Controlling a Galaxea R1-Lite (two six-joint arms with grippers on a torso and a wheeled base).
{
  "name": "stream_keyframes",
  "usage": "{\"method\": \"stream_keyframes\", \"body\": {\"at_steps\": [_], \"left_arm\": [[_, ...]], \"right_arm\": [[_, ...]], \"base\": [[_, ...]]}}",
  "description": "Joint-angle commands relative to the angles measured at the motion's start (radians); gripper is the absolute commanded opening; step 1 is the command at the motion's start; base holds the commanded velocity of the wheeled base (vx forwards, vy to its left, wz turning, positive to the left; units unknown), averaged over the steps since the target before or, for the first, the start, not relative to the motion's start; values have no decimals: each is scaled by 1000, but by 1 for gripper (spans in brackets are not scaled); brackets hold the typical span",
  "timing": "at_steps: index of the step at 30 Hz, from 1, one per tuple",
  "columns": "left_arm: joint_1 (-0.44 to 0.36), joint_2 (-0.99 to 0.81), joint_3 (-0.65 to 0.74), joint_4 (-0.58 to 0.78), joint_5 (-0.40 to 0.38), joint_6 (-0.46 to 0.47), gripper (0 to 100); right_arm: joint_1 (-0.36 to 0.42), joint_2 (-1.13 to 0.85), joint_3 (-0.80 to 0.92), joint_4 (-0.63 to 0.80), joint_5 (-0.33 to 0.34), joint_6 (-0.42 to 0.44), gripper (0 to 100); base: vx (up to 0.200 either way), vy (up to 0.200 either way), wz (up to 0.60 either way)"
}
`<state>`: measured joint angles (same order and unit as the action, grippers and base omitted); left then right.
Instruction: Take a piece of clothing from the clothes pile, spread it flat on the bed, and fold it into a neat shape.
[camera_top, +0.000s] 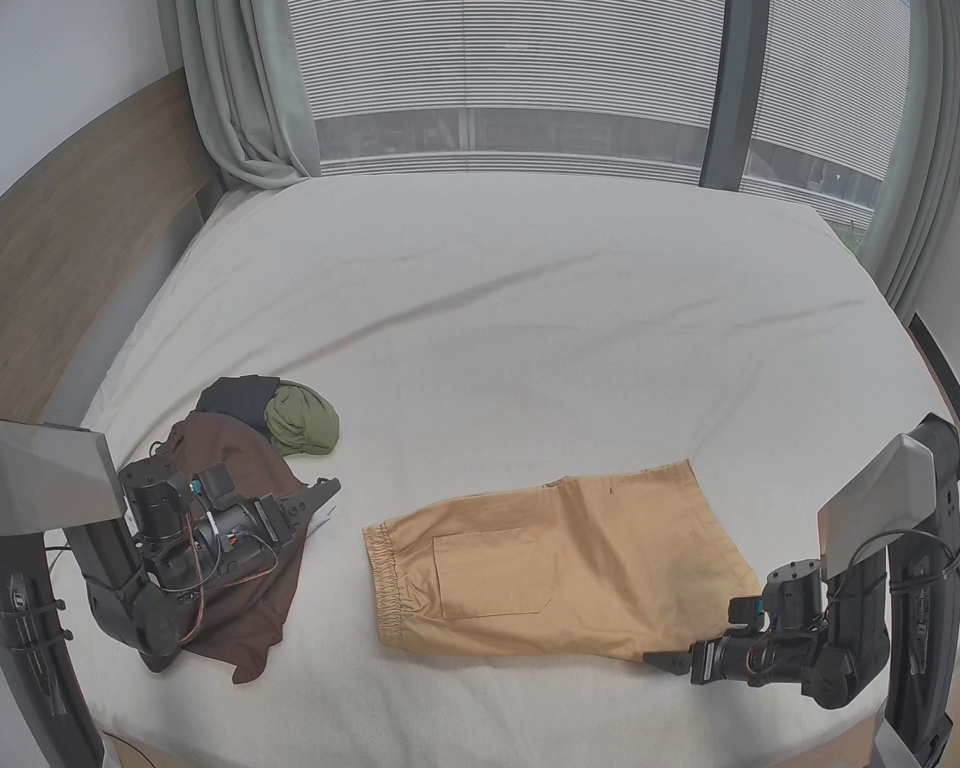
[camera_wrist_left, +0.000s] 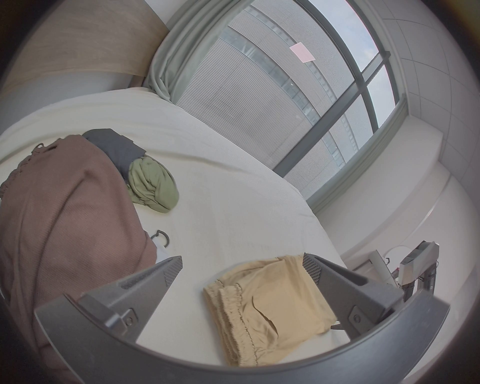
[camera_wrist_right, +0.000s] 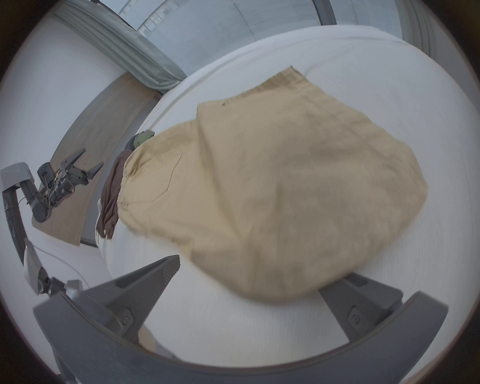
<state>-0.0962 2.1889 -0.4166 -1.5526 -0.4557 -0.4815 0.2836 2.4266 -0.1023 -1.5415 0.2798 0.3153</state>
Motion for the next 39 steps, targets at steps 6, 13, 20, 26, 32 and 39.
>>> {"method": "stream_keyframes", "body": {"at_steps": [6, 13, 20, 26, 32, 39], "left_arm": [[4, 3, 36, -1, -144, 24, 100], [-4, 15, 105, -1, -233, 69, 100], [-37, 94, 119, -1, -244, 64, 100], [-77, 155, 113, -1, -238, 64, 100], [-93, 199, 101, -1, -235, 64, 100], [-99, 215, 90, -1, -228, 64, 100]], "right_arm": [[52, -124, 102, -2, 102, 4, 100], [98, -227, 102, -2, 193, 5, 100], [86, -261, 102, -2, 205, 10, 100], [43, -273, 102, -3, 206, 8, 100], [8, -293, 102, -3, 219, 8, 100], [8, -302, 99, -2, 220, 8, 100]], "base": [[0, 0, 0], [0, 0, 0], [0, 0, 0], [0, 0, 0], [0, 0, 0], [0, 0, 0]]}}
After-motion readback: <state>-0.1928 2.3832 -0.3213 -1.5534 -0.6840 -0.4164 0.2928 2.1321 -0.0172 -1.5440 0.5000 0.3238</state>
